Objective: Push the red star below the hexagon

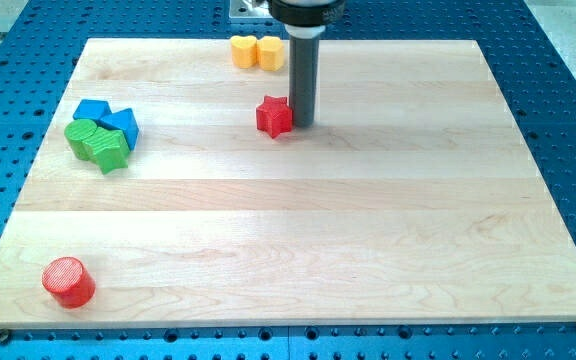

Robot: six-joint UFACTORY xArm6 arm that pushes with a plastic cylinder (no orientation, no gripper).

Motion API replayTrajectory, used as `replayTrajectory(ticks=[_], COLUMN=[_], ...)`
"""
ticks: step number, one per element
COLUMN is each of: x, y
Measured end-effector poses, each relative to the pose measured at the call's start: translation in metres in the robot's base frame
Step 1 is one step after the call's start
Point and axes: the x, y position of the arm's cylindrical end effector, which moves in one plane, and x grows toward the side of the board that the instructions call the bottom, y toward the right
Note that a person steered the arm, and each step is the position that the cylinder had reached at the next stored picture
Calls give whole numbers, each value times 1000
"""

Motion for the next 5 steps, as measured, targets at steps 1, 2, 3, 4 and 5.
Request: replayTrajectory(ticks=[1,2,3,4,5], x=[33,43,13,0,0], y=[20,-7,-32,-36,-45])
